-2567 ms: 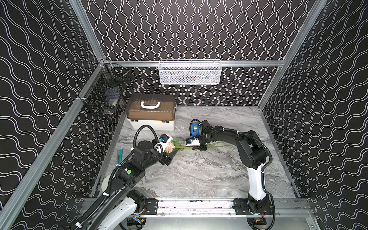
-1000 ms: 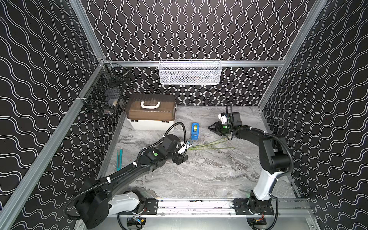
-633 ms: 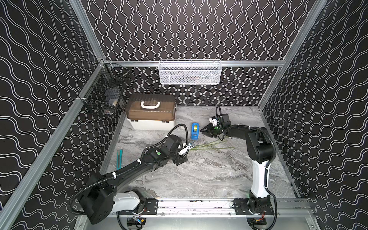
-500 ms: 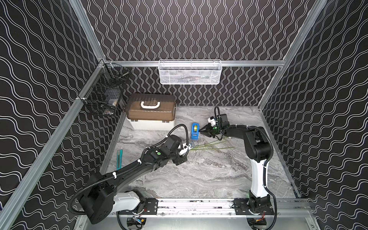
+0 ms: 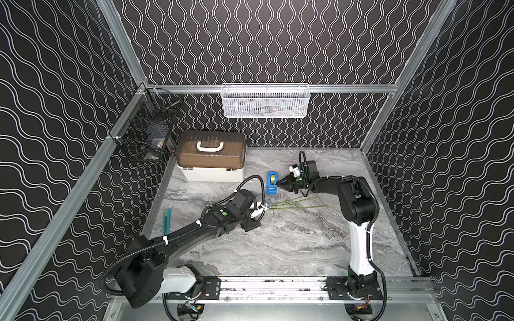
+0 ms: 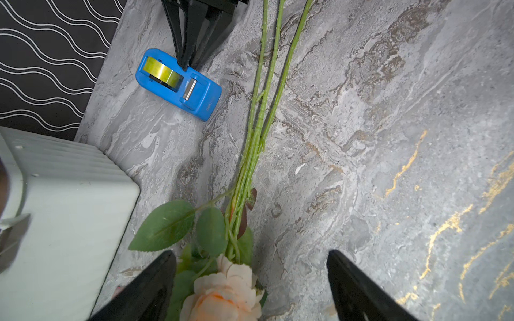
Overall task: Wrap bouquets with tape
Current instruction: Pull the tape from the tape cutter.
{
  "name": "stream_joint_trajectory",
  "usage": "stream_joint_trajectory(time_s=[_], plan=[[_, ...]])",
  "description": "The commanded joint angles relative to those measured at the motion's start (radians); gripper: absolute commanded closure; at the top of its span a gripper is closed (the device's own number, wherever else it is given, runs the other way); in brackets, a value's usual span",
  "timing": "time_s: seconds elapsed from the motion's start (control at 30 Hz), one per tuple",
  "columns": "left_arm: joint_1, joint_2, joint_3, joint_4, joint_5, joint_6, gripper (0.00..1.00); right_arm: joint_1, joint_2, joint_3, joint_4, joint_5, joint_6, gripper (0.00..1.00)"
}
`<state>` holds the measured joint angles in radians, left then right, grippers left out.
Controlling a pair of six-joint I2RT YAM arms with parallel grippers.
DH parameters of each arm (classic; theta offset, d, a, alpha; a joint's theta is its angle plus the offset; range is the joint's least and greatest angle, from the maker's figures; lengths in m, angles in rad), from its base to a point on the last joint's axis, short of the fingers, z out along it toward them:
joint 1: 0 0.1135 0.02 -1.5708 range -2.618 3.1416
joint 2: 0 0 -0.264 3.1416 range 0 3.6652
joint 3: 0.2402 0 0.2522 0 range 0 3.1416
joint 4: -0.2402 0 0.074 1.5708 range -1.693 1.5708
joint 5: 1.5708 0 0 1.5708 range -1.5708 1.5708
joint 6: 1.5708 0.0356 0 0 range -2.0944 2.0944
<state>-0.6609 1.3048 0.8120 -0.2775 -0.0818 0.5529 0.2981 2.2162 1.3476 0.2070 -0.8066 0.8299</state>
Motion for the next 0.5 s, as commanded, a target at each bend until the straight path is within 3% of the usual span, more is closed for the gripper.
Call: stream_joint_trajectory(time_s=[0.0, 0.47], plan=[[-0.002, 0.005, 0.003, 0.004, -0.006, 0.03, 0.11, 0.012, 0.0, -0.006, 0.08, -0.032, 0.032, 0.83], [-0.004, 0.016, 0.007, -0.005, -0.01, 0.033, 0.11, 0.013, -0.069, -0.067, 0.119, -0.024, 0.049, 0.82]])
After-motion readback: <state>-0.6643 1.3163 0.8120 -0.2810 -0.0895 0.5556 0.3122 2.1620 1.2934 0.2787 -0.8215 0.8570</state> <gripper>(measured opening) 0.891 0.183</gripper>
